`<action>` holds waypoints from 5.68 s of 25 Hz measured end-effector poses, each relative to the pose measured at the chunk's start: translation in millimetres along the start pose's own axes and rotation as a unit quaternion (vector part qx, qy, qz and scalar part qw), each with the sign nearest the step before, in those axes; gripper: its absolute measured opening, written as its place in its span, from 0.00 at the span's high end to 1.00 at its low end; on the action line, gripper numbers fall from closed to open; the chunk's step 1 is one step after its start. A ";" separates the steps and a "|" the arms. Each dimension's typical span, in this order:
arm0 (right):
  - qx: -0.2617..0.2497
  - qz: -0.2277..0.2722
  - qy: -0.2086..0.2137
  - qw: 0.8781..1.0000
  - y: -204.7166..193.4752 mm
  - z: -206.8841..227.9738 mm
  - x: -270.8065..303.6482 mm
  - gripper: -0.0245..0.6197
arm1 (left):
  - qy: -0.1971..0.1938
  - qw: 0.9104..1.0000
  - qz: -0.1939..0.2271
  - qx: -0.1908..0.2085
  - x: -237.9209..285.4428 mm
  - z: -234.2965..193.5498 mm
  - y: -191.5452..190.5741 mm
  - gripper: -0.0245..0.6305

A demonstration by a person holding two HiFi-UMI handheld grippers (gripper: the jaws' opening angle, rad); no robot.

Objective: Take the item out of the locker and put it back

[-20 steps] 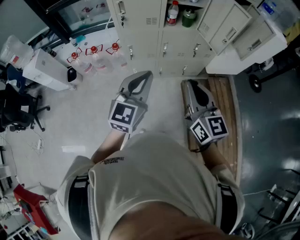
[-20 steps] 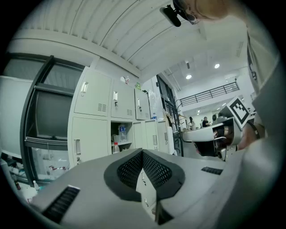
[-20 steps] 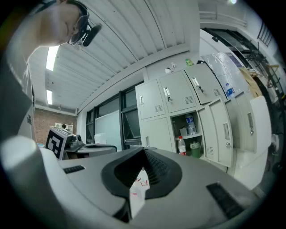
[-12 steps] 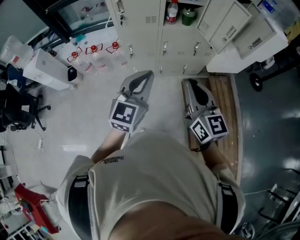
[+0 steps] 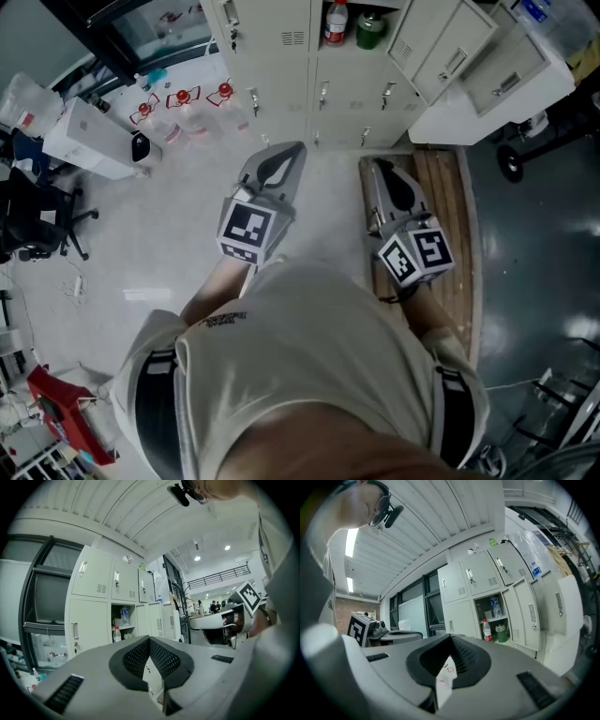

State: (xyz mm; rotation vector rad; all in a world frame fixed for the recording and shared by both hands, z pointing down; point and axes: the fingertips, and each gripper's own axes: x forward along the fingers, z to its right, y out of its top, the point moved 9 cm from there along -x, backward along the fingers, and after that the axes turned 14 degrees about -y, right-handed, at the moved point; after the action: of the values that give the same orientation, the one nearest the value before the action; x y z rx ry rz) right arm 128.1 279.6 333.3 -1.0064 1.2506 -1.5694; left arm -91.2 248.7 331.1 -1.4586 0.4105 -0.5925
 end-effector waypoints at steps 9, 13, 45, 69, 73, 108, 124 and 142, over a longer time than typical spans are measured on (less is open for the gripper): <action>0.002 0.015 0.003 1.000 2.6 35.3 -8.3 0.96 | 0.009 1.000 -0.002 0.007 24.6 22.0 0.4 0.94; -0.002 0.022 0.008 1.000 4.1 43.4 -9.0 0.96 | 0.014 1.000 -0.004 0.008 28.3 28.9 -2.0 0.94; -0.001 0.016 -0.028 0.999 28.5 76.5 232.8 0.96 | -0.019 1.000 0.005 0.002 157.8 -195.9 -7.9 0.94; -0.014 0.042 -0.101 0.994 55.4 69.3 348.7 0.96 | -0.117 0.992 0.039 0.006 222.6 -310.3 6.6 0.94; -0.010 0.042 -0.090 0.995 54.2 72.1 349.6 0.96 | -0.112 0.993 0.041 0.009 226.3 -307.5 8.9 0.94; -0.041 0.027 -0.024 0.998 77.3 130.5 389.5 0.81 | -0.023 0.999 0.041 -0.006 282.5 -297.9 25.1 0.94; -0.070 0.056 -0.056 0.994 107.8 153.7 494.4 0.50 | 0.018 0.997 0.077 -0.009 331.7 -331.0 44.1 0.94; -0.090 -0.031 -0.066 0.993 69.7 171.1 573.2 0.44 | 0.008 0.999 0.041 -0.023 366.6 -334.6 18.5 0.94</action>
State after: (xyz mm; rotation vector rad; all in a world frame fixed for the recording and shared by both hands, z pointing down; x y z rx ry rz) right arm 128.7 -322.6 336.1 -1.2527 1.2973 -1.4299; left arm 2.0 -239.0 318.8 -1.4747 0.4984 -0.5325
